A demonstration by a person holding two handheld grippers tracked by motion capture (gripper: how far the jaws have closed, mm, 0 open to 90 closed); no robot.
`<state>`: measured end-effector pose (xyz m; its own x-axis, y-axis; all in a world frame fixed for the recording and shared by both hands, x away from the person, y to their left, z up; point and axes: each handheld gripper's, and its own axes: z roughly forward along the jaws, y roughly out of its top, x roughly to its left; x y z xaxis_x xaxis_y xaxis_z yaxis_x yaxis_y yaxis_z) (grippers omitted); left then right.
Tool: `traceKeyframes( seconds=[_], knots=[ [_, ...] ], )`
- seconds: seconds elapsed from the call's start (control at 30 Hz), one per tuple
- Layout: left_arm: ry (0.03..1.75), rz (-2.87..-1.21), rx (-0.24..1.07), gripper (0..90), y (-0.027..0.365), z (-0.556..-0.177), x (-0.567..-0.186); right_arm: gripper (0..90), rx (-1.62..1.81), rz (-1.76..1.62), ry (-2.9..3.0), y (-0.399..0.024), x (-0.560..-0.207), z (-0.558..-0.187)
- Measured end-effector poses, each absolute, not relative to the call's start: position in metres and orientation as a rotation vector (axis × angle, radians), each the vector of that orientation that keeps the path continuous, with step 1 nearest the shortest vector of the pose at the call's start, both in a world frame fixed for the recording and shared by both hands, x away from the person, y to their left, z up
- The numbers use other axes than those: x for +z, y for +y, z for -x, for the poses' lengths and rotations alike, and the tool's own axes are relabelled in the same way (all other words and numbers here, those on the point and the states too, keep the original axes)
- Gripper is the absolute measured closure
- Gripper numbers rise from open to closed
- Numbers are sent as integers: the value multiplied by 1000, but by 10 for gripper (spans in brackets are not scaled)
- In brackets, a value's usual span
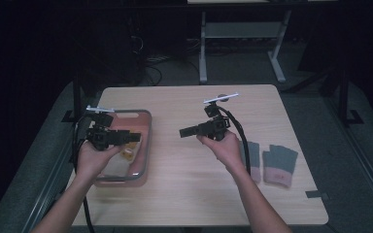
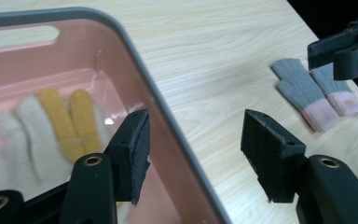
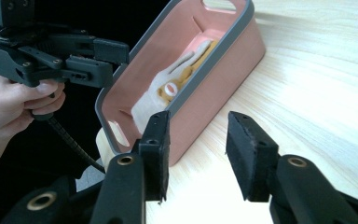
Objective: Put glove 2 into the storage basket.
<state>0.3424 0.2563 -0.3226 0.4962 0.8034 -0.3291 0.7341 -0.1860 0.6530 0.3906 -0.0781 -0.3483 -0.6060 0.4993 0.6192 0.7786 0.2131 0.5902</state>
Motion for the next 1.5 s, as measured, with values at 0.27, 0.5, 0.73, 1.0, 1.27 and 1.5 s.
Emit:
traceKeyframes(
  seconds=[0.27, 0.5, 0.73, 1.0, 1.27, 1.5],
  knots=[
    [1224, -1959, 104, 378, 237, -340, -319, 516, -1354, 1243, -2213, -97, -345, -383],
    [1197, -1955, 91, 344, 217, -337, -318, 486, -1355, 1282, -2232, -116, -345, -374],
    [1161, -1952, 76, 323, 201, -334, -319, 454, -1361, 1312, -2265, -134, -343, -363],
    [1103, -1957, 51, 304, 172, -330, -322, 399, -1353, 1375, -2305, -160, -351, -351],
    [1058, -1968, 23, 297, 150, -329, -326, 390, -1333, 1406, -2311, -177, -362, -347],
    [1032, -1959, -6, 292, 132, -329, -330, 398, -1298, 1445, -2347, -193, -365, -344]
  ],
)
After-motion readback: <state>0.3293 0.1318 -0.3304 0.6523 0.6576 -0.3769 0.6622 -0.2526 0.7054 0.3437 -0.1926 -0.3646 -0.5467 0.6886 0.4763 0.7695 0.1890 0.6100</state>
